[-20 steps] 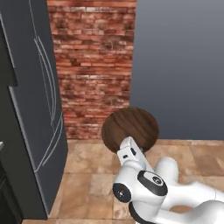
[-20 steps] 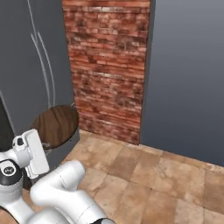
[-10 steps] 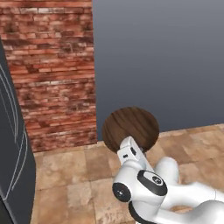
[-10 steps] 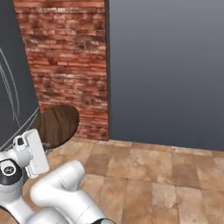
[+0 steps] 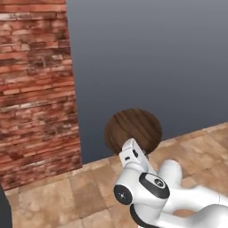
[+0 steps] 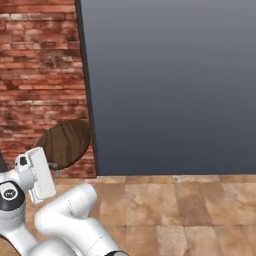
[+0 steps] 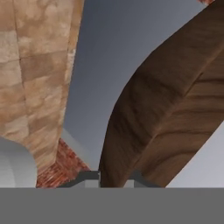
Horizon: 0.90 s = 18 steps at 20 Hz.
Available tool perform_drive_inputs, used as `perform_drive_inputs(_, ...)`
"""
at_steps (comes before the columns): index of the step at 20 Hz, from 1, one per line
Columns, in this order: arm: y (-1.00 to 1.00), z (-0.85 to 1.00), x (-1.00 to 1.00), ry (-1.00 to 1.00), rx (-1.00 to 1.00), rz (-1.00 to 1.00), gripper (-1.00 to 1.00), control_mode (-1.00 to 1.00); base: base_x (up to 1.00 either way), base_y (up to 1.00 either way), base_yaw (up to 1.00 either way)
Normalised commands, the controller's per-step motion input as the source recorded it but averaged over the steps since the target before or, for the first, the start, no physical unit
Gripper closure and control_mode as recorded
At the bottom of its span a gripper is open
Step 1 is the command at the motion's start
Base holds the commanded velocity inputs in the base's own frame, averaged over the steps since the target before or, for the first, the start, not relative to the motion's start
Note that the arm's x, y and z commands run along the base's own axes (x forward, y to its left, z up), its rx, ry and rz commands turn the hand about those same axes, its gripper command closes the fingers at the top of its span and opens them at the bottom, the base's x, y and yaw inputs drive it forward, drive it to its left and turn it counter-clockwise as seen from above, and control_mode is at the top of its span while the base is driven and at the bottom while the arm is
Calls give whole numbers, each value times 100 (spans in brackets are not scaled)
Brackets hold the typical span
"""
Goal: Move the bowls from the cabinet to the plates on the dining table.
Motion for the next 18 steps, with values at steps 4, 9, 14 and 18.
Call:
perform_drive_inputs(4, 0, 0, 0, 0, 0, 0, 100, 100, 32, 0, -52)
perform_drive_inputs(9, 0, 0, 0, 0, 0, 0, 100, 100, 1, 0, -63)
perform_drive_inputs(14, 0, 0, 0, 0, 0, 0, 100, 100, 0, 0, -63)
perform_drive_inputs(18, 0, 0, 0, 0, 0, 0, 100, 100, 0, 0, -62)
